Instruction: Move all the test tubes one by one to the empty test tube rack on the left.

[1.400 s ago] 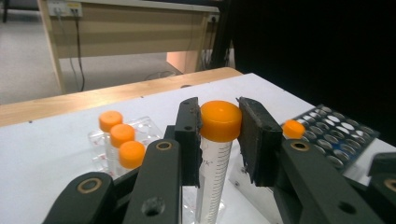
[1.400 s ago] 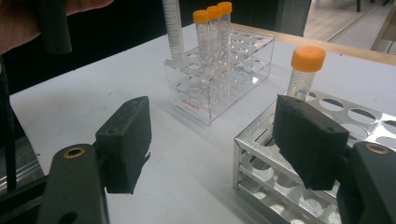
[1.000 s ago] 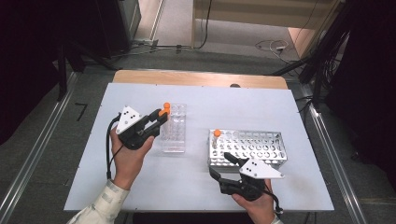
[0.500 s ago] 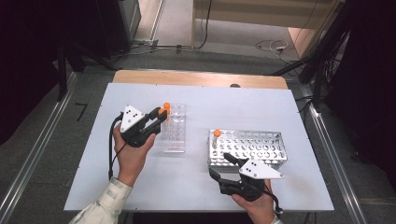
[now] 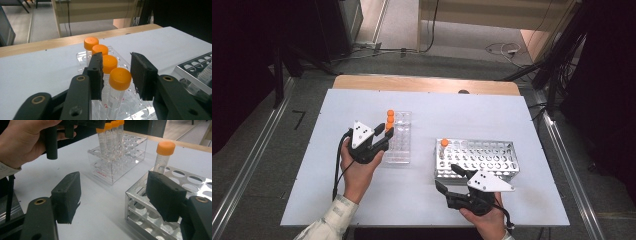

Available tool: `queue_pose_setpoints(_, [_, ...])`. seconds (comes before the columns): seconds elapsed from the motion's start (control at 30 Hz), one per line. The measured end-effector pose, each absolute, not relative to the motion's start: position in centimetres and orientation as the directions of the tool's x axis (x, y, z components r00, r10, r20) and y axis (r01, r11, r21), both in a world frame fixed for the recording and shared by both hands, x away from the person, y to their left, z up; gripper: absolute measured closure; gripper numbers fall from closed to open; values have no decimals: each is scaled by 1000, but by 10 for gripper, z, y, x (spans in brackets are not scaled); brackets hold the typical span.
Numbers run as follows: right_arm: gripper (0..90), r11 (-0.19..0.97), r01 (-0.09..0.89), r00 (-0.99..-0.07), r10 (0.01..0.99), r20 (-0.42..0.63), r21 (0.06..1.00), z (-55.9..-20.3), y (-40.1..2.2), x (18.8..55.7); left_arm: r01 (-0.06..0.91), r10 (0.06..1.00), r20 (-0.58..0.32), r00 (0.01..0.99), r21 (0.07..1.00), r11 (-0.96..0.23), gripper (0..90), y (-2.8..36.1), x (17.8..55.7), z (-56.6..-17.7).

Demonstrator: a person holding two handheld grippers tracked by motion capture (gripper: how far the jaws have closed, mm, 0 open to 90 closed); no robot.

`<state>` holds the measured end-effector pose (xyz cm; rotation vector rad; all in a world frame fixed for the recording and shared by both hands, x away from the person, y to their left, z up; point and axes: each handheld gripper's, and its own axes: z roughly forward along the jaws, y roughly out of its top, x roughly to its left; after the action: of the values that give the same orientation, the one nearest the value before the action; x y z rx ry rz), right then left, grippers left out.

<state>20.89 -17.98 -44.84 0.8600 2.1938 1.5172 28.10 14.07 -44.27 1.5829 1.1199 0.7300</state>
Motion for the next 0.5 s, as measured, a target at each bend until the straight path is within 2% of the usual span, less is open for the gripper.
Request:
queue_pose_setpoints(0.1, [272,246,286,-759,648,62,926,-448,-180,209,302,919,-85,384,952,-38,565,141,278,-442])
queue_pose_setpoints(0.23, [273,246,291,-749,660,60,924,-449,-181,210,316,910,-112,399,948,-22,441,140,270,-440])
queue_pose_setpoints(0.33, [274,242,290,-739,672,56,926,-450,-182,213,340,900,-140,414,941,-10,304,136,263,-439])
queue_pose_setpoints(0.5, [277,246,289,-716,697,38,925,-453,-182,220,348,886,-153,439,937,-11,202,129,244,-441])
